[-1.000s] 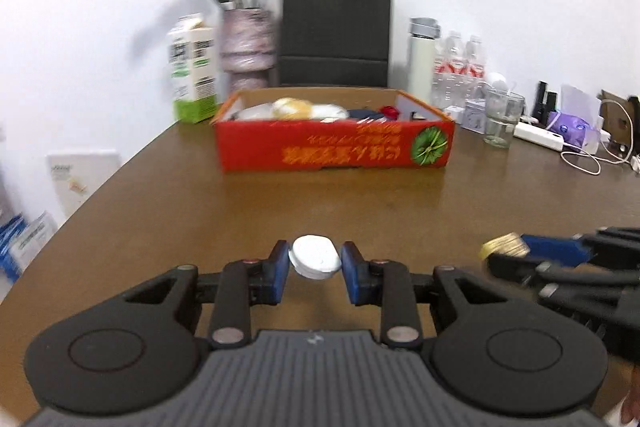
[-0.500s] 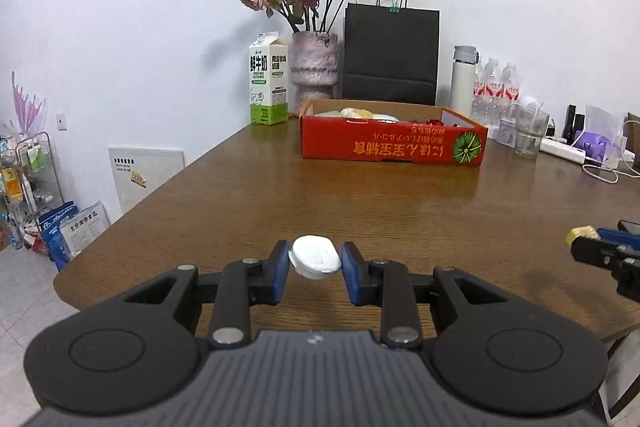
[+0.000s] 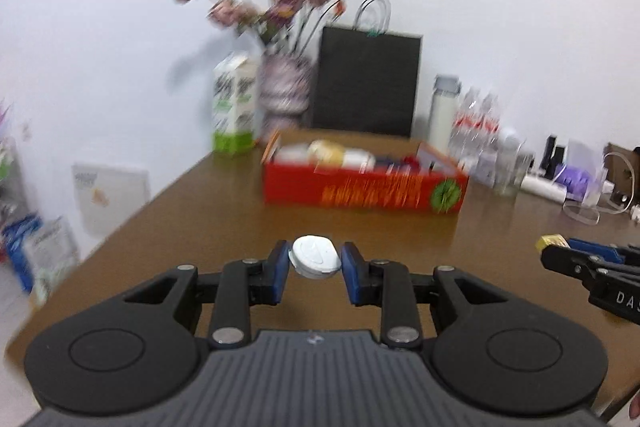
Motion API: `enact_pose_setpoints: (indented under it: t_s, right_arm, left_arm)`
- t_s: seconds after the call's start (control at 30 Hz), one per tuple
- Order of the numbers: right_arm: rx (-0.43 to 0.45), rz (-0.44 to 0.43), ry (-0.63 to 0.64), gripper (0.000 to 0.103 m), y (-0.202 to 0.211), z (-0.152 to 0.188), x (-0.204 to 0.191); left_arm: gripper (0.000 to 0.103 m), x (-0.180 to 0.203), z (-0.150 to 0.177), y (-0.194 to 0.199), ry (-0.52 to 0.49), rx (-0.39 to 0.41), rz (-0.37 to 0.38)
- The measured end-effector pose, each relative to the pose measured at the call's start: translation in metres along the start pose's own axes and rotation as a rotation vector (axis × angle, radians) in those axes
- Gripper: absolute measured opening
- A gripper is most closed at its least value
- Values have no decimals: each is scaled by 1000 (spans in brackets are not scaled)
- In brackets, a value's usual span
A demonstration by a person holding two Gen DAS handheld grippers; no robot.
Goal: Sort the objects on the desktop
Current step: 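Carry the white puck and yellow block over the cardboard box with both tools, then open the left tool on the puck while the right tool releases the yellow block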
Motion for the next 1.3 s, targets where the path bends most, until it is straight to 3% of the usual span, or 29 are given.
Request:
enact_pose_setpoints:
  t_s: [0.17, 0.37, 0.53, 0.67, 0.87, 0.93, 1.0, 1.07, 1.23, 1.3]
  right_arm:
    - [63, -16, 9, 30, -60, -70, 19]
    - [-76, -24, -46, 29, -178, -136, 58]
    - [-240, 18, -55, 30, -273, -152, 87]
    - [-390, 44, -75, 30, -343, -145, 99]
    - [-533, 24, -190, 30, -399, -119, 109]
    - [-555, 42, -193, 33, -407, -113, 110]
    - [-569, 61, -179, 47, -410, -111, 110]
    - [-552, 65, -197, 58, -407, -117, 112]
    - [-519, 96, -228, 73, -389, -141, 117]
    - [-498, 123, -234, 81, -379, -147, 117]
  left_arm:
    - [29, 9, -71, -81, -49, -4, 79]
    - [29, 26, -132, -203, -23, -155, 166]
    - [29, 46, -141, -286, -52, -294, 191]
    - [29, 58, -127, -342, -41, -416, 154]
    - [30, 64, -107, -379, -42, -510, 152]
    - [35, 61, -107, -383, -30, -513, 135]
    - [38, 58, -112, -382, -19, -500, 130]
    - [49, 56, -122, -380, -22, -488, 129]
    - [103, 42, -144, -373, -52, -440, 36]
    - [103, 35, -146, -369, -49, -418, -27]
Point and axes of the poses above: each gripper's, at about its wrist camera, not at the fingertips, and y roughly against the way its jaws point, x to its right, z to its underside, the point moved 6 cm from there along -y, roughly the way its jaws point, and after that the axes turned 2 degrees about -x, right-handed, at the moved point
